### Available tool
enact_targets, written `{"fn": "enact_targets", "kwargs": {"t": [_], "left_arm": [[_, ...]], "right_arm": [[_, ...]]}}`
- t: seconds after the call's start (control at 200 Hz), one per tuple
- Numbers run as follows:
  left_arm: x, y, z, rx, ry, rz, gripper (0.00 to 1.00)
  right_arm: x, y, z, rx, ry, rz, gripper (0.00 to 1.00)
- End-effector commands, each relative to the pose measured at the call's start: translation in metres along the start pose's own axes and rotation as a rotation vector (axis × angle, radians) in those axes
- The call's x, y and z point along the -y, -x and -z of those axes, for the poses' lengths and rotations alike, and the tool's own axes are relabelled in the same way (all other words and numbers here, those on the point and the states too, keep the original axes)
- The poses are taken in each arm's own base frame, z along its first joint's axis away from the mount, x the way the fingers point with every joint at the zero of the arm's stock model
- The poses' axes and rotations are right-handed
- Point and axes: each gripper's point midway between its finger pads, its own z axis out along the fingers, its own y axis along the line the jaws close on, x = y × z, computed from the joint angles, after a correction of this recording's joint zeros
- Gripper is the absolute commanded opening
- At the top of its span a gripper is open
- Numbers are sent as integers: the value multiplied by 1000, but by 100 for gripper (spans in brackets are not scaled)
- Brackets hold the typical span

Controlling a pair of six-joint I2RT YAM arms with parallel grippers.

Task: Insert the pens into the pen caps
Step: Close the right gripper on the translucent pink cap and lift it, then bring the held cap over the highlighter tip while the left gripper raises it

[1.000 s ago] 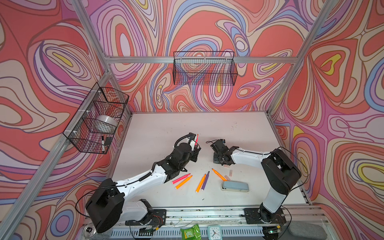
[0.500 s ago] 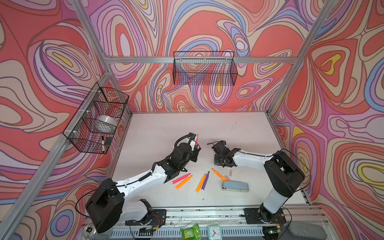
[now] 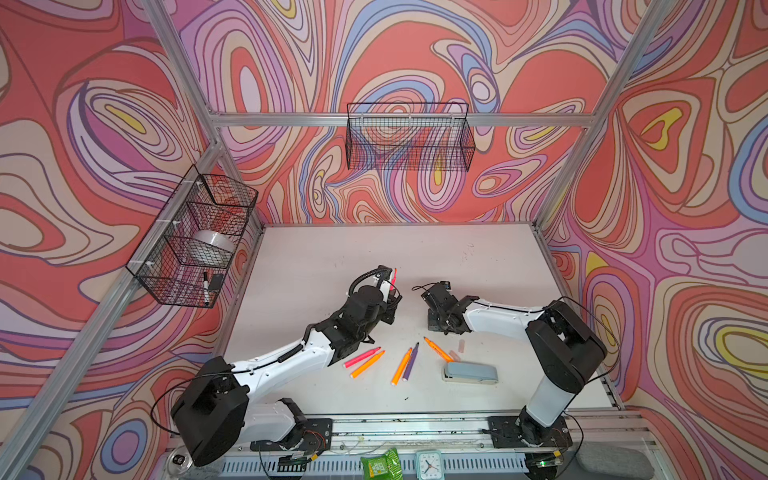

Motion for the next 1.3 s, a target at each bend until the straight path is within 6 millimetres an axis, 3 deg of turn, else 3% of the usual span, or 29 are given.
{"fn": "enact_targets", "kwargs": {"t": [0.0, 0.135, 0.466, 0.591, 0.711, 0.811, 0.936, 1.102, 1.292], "left_arm": [[4, 8, 3, 20, -12, -10, 0], [5, 9, 4, 23, -15, -11, 0], [5, 10, 5, 29, -17, -13, 0], [9, 12, 8, 47, -38, -19, 0], [13, 14, 15, 103, -80, 3, 0], [24, 15, 20, 117, -155, 1, 0], [45, 12, 20, 97, -270, -5, 0], [79, 4, 16, 32, -446, 4, 0], [118, -15, 3, -77, -580, -16, 0]], "right_arm": [[15, -31, -16, -106, -78, 38, 25], [16, -31, -19, -112, -89, 43, 25], [15, -30, -16, -103, -81, 34, 11], [12, -16, -5, -52, -67, 13, 9], [-12, 35, 47, 102, 66, -41, 8], [-31, 77, 102, 254, 214, -93, 6], [-50, 110, 158, 410, 397, -133, 6], [-40, 120, 192, 560, 489, -176, 0], [-20, 106, 223, 704, 633, -217, 0]]}}
